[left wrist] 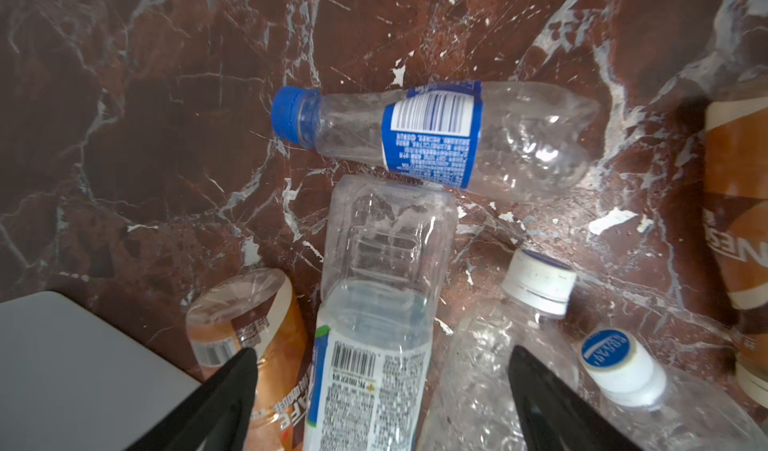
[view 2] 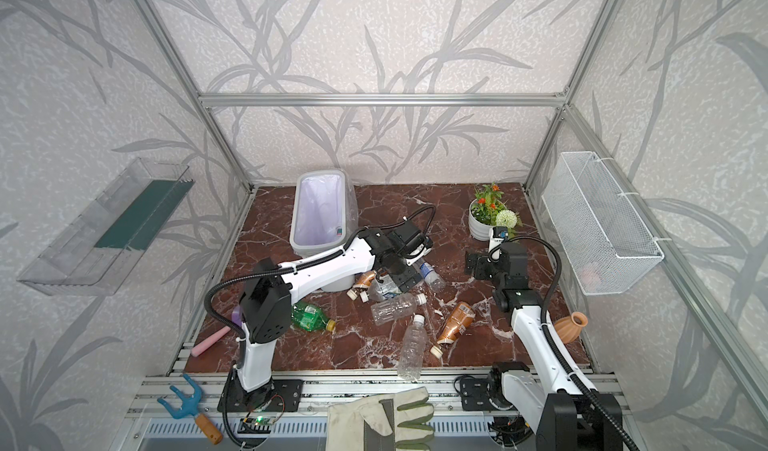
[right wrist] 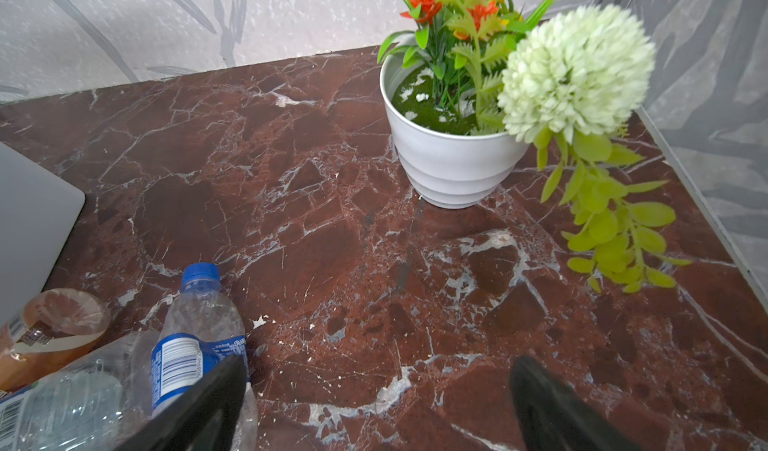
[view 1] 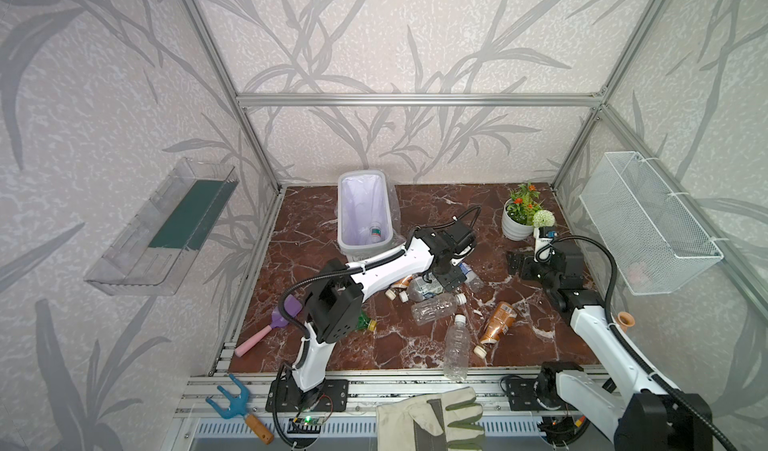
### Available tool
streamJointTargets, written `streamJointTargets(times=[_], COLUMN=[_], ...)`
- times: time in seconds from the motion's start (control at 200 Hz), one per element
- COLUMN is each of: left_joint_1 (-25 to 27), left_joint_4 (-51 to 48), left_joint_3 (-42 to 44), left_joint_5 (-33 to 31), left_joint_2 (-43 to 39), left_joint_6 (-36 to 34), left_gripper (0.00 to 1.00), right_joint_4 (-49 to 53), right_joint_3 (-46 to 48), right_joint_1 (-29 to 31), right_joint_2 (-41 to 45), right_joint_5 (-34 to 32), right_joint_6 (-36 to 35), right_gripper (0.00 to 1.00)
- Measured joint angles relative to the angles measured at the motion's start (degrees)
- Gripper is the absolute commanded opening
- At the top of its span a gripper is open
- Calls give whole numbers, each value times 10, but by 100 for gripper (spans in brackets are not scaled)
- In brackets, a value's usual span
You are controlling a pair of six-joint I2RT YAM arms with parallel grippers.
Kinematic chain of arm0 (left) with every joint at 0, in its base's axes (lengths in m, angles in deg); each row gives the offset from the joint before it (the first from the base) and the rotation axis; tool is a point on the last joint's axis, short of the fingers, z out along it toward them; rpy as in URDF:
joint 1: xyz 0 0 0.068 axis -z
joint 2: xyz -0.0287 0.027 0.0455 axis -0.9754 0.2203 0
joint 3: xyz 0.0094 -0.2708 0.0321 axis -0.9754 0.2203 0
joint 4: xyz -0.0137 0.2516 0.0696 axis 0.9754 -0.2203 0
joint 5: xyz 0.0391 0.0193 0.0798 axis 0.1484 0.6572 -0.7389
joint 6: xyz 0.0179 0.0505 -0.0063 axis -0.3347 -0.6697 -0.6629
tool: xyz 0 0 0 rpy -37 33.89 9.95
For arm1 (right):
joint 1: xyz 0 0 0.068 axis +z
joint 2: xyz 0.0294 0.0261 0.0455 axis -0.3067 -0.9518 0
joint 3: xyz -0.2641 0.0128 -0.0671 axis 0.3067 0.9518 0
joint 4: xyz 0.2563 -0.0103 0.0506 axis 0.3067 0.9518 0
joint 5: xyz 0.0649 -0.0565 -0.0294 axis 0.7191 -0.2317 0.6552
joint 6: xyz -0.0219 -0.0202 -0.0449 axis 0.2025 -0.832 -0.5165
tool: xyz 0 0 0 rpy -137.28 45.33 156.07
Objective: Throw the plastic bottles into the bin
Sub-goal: 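Reach the left gripper down and grasp a clear ribbed bottle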
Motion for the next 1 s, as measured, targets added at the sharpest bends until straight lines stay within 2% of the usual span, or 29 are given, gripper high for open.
streamJointTargets(times=[0.27,0.515,0.76,0.905,1.005], left_joint_1=[-6,-8,-17,-21,-23], left_joint_4=[-21,-28,-27,-27,-24], left_joint_3=[-10,-18,-18,-18,-17], left_joint_5=[-10,-6,19,31,36], left_joint_2=[37,61,82,85,85], left_joint_6=[0,-2,-3,-3,-2], left_gripper=[92,80,80,67,63], right_joint_4=[-7,-17,-17,-17,-17], right_joint_3=[3,3,4,4,4], right_joint_1=[0,0,0,0,0], right_joint_2=[0,1,4,13,16], right_joint_5=[17,30,32,31,31], right_joint_6=[8,10,9,9,9], right_gripper=[99,99,99,100,100])
